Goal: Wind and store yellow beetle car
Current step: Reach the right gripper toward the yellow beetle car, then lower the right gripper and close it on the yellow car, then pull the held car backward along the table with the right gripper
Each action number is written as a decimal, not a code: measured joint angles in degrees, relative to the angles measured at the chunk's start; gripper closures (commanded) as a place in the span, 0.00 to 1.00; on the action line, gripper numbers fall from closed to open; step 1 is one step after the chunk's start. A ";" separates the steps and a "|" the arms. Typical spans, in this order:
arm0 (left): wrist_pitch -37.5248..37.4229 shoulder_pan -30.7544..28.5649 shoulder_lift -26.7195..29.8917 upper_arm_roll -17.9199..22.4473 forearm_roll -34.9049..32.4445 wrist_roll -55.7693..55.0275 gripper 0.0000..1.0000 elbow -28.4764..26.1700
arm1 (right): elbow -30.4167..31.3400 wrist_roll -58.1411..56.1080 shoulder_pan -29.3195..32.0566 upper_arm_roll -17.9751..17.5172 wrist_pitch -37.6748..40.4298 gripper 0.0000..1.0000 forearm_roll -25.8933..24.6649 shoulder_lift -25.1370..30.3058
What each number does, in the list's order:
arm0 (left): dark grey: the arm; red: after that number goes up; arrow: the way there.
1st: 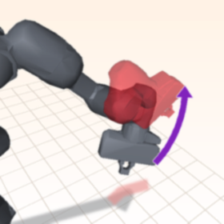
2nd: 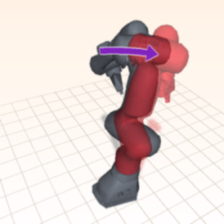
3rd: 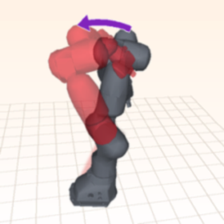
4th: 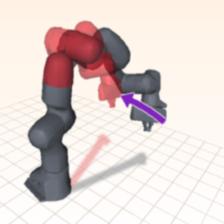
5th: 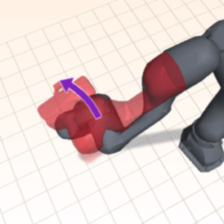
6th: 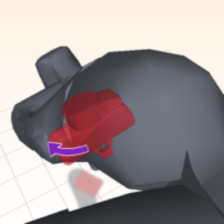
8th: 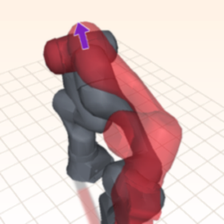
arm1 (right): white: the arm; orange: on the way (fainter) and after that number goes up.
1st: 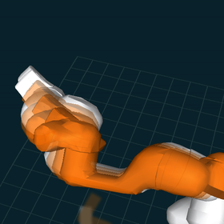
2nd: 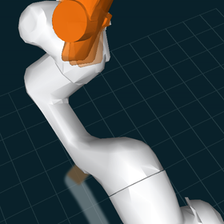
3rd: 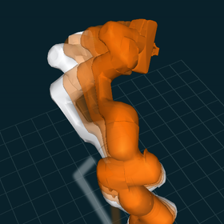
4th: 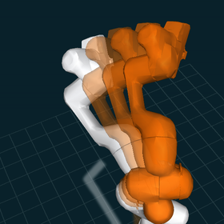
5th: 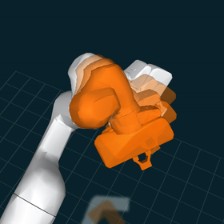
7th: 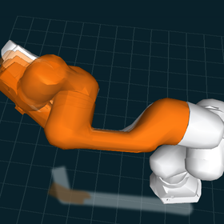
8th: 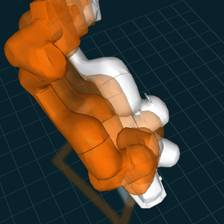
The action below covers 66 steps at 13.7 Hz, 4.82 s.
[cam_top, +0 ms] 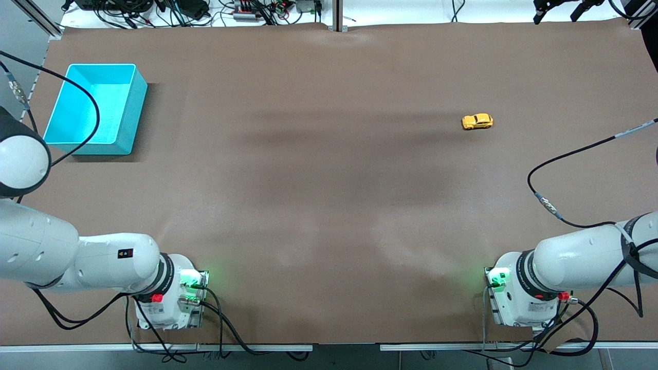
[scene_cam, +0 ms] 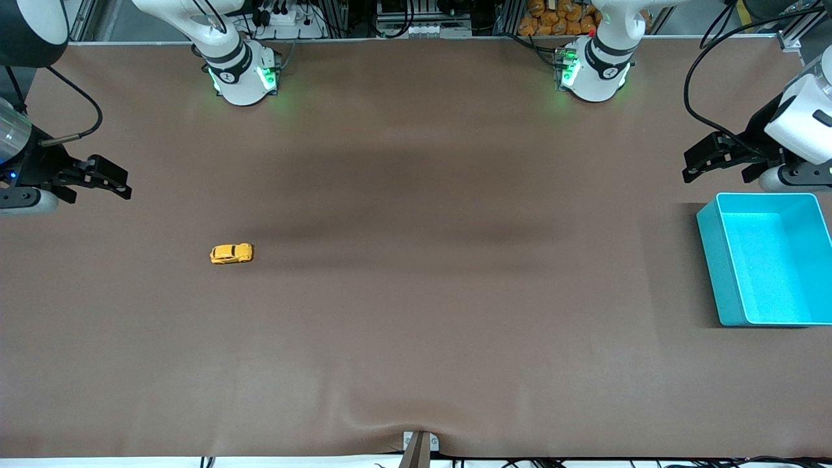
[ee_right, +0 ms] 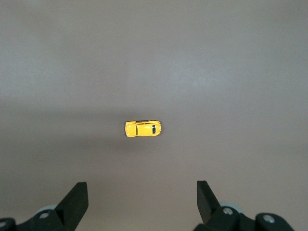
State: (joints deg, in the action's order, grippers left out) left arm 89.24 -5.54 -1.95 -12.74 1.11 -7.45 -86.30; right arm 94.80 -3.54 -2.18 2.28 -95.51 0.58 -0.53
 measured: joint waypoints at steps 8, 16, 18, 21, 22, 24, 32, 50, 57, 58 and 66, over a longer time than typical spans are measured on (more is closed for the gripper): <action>0.00 9.58 0.00 10.83 0.00 0.03 0.00 0.01 | 0.00 -0.16 0.00 0.12 0.03 0.00 0.00 0.00; 0.00 9.83 0.00 10.95 0.00 0.05 0.00 0.02 | 7.91 -7.72 -0.04 0.09 -9.20 0.00 -0.16 -0.90; 0.00 9.81 0.00 11.18 0.00 0.09 0.00 0.00 | 12.52 -11.46 -0.66 -0.02 -15.61 0.00 -1.66 -2.55; 0.00 9.81 0.00 11.24 0.00 0.15 0.00 -0.02 | 19.69 -17.02 -2.38 -0.22 -25.68 0.00 -2.70 -6.03; 0.00 9.81 0.00 11.24 0.00 0.15 0.00 -0.02 | 22.15 -20.26 -2.55 -0.23 -29.39 0.00 -2.82 -7.31; 0.00 9.81 0.00 11.24 0.00 0.15 0.00 -0.01 | 25.75 -26.89 -2.55 -0.12 -35.14 0.00 -2.93 -10.16; 0.00 9.81 0.00 11.25 0.00 0.15 0.00 -0.03 | 27.79 -67.38 -2.52 0.10 -43.53 0.12 -3.14 -18.16; 0.00 9.71 0.00 11.44 0.00 0.16 0.00 -0.03 | 27.79 -78.27 -4.56 -0.27 -45.03 0.72 -3.14 -22.67; 0.00 9.70 0.00 11.46 0.00 0.16 0.00 -0.03 | 27.91 -79.26 -3.84 0.36 -45.25 0.72 -3.14 -22.67; 0.00 9.70 0.00 11.46 0.00 0.16 0.00 -0.03 | 27.92 -80.00 -3.31 0.46 -45.28 0.72 -3.14 -22.68; 0.00 9.69 0.00 11.50 0.00 0.16 0.00 -0.03 | 27.91 -89.22 5.02 0.75 -46.19 0.72 -3.15 -22.84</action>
State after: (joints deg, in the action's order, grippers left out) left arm 89.24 4.15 -1.95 -1.24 1.12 -7.30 -86.33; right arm 122.72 -92.76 2.84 3.03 -141.71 -2.57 -23.37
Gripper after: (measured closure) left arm 0.000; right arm 0.626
